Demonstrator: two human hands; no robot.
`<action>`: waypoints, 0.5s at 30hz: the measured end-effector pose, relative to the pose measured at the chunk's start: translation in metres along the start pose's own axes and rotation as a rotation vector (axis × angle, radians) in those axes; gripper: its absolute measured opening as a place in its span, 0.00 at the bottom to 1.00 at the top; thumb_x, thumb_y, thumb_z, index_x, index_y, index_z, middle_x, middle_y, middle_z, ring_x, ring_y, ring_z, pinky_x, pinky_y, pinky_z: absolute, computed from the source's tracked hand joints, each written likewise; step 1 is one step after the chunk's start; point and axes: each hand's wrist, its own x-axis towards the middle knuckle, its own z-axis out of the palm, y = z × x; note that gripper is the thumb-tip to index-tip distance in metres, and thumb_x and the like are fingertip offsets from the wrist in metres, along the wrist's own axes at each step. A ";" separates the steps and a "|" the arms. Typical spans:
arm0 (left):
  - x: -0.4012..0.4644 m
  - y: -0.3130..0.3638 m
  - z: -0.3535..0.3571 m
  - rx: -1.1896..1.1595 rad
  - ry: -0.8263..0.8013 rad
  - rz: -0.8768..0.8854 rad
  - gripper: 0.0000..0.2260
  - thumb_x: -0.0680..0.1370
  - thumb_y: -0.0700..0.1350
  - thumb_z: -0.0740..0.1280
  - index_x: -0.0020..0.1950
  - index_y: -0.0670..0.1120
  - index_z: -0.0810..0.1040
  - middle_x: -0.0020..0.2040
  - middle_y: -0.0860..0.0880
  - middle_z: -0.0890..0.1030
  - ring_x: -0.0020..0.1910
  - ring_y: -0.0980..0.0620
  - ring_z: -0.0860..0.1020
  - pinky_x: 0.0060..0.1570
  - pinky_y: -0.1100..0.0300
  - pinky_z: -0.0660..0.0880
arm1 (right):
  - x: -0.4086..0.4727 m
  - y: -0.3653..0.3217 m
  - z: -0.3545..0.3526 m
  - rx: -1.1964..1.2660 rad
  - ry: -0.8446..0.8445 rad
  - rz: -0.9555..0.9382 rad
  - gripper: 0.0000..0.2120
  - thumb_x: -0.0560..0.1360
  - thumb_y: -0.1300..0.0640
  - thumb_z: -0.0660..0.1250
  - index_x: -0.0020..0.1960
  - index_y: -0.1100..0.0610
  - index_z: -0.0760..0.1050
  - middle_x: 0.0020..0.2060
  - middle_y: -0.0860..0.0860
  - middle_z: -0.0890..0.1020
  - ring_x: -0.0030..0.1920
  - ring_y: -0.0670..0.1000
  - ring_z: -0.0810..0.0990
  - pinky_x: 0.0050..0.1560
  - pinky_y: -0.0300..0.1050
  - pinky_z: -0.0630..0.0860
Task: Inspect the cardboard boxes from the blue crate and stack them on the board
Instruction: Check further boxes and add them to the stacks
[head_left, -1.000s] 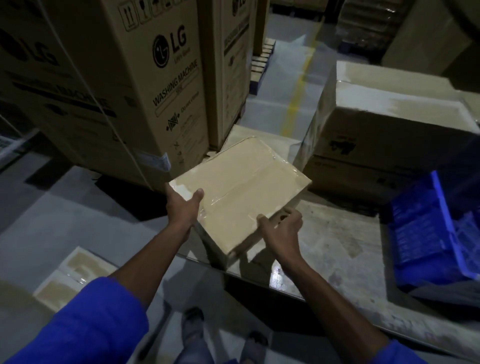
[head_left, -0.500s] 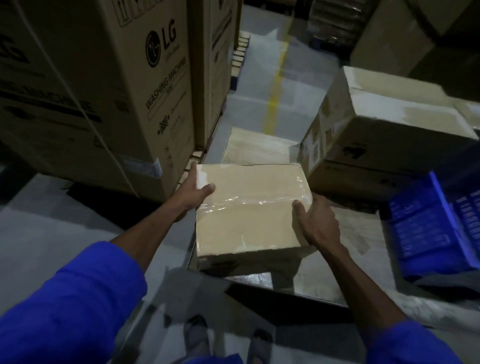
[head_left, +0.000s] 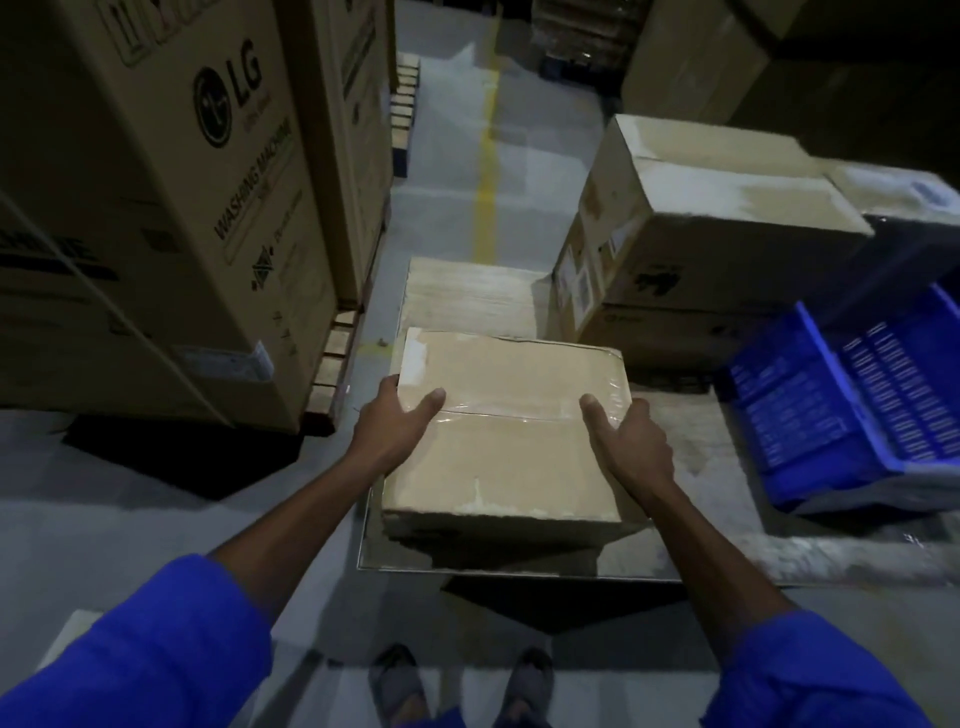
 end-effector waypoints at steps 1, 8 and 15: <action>-0.001 -0.003 0.000 -0.010 -0.018 0.008 0.42 0.66 0.79 0.67 0.70 0.53 0.74 0.59 0.52 0.83 0.55 0.49 0.83 0.57 0.44 0.81 | 0.001 0.001 0.000 0.003 0.004 -0.005 0.43 0.73 0.21 0.55 0.73 0.54 0.63 0.65 0.57 0.77 0.59 0.60 0.80 0.58 0.61 0.80; -0.014 0.010 0.000 -0.088 0.010 -0.048 0.38 0.67 0.72 0.72 0.70 0.53 0.74 0.60 0.51 0.83 0.57 0.48 0.82 0.59 0.44 0.80 | 0.004 0.004 0.000 0.058 -0.016 -0.003 0.45 0.71 0.19 0.55 0.73 0.52 0.62 0.66 0.56 0.77 0.60 0.59 0.81 0.59 0.62 0.81; -0.025 0.027 -0.005 -0.053 -0.012 -0.014 0.27 0.77 0.62 0.72 0.71 0.52 0.75 0.61 0.50 0.82 0.58 0.48 0.81 0.59 0.48 0.79 | 0.011 0.006 -0.002 0.180 -0.100 0.017 0.39 0.77 0.27 0.60 0.77 0.53 0.60 0.69 0.57 0.76 0.63 0.61 0.80 0.60 0.60 0.80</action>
